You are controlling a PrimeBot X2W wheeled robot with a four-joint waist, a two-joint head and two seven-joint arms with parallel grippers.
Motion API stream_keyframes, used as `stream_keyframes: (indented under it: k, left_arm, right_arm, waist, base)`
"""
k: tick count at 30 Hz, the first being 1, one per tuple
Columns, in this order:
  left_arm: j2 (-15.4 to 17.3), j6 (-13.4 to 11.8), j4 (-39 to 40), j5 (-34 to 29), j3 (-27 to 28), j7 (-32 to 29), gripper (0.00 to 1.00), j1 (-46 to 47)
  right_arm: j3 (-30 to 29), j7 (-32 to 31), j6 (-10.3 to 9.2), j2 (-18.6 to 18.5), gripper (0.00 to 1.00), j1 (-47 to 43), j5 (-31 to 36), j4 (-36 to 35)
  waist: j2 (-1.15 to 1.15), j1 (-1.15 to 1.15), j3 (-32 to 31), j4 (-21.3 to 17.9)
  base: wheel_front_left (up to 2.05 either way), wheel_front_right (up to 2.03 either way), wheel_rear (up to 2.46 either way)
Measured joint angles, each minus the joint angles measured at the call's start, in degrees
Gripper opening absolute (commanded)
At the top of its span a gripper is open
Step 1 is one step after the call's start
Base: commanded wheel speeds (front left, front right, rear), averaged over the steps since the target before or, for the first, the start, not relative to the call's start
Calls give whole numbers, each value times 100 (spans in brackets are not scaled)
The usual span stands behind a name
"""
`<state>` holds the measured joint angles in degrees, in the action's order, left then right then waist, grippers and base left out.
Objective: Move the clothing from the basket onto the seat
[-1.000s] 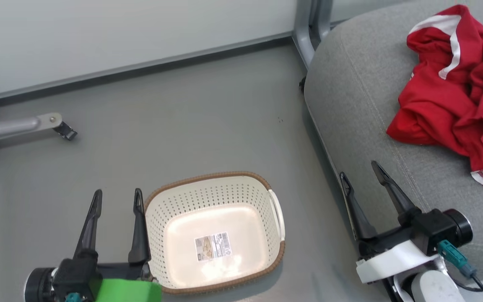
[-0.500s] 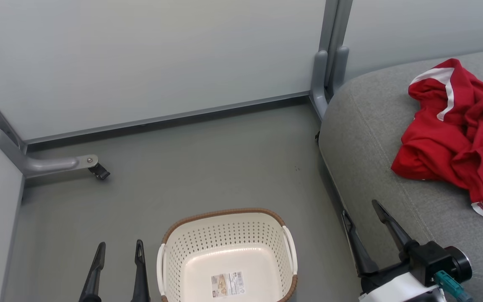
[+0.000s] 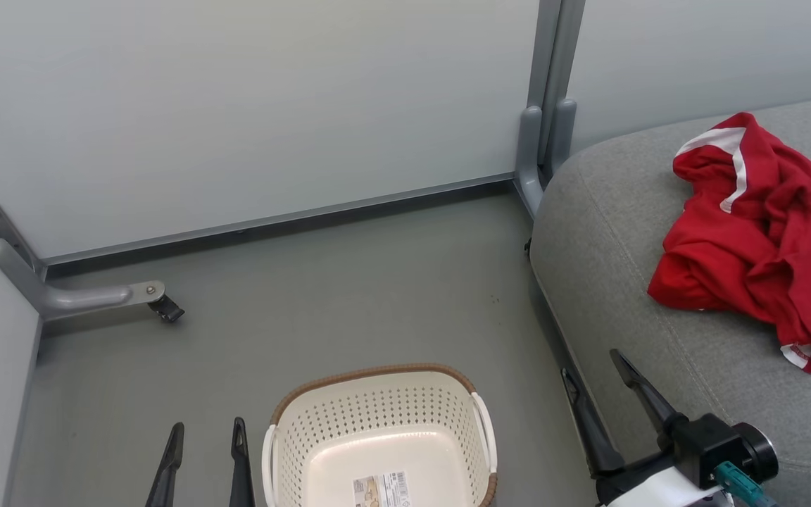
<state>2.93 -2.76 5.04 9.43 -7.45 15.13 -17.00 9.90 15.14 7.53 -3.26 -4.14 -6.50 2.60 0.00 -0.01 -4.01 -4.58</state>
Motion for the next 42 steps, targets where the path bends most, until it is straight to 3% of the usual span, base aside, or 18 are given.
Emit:
stream_keyframes:
  k: [6,24,42]
  left_arm:
    - [-3,0,-264,73,-23,-1,0,-2]
    - [81,219,-643,2092,127,-377,0,404]
    - [153,413,-983,3730,288,-701,0,862]
  right_arm:
    - [18,-4,0,18,0,-96,-47,267]
    - [-186,-372,0,-86,0,48,-2154,470]
    - [-402,-709,0,-137,0,264,-3833,628]
  waist:
    - [0,0,-1,0]
    - [0,0,61,67]
    - [0,0,119,132]
  base:
    - [0,0,0]
    - [0,0,0]
    - [0,0,0]
